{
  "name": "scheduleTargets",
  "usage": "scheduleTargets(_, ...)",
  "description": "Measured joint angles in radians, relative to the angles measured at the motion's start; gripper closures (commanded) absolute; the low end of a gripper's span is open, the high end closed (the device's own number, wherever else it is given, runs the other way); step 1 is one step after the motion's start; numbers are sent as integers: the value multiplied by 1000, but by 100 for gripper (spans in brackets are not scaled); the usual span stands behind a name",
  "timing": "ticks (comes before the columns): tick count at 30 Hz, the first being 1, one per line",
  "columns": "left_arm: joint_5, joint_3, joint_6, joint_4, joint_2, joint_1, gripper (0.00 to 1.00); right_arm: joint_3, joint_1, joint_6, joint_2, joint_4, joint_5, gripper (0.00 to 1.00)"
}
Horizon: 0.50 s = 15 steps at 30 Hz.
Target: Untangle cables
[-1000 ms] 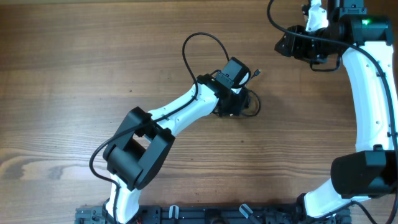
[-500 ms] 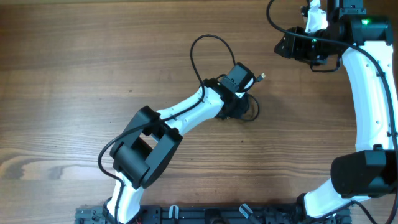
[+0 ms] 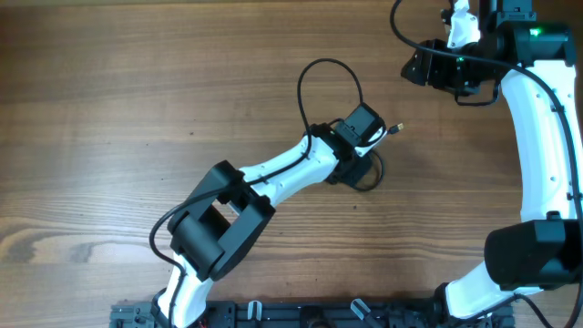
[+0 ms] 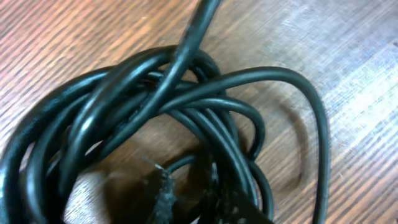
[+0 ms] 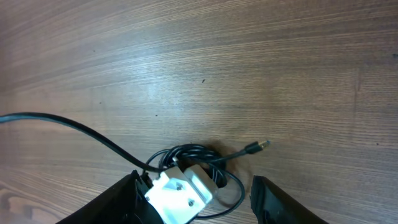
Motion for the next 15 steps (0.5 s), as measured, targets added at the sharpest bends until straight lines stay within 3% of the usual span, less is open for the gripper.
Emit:
scheduleTargets(7, -27, 2, 11, 0, 3, -26, 96, 0, 0, 0, 0, 0, 4, 39)
scheduleTargets(15, 42, 9, -88, -55, -38, 32, 96, 0, 0, 0, 0, 14, 7, 39)
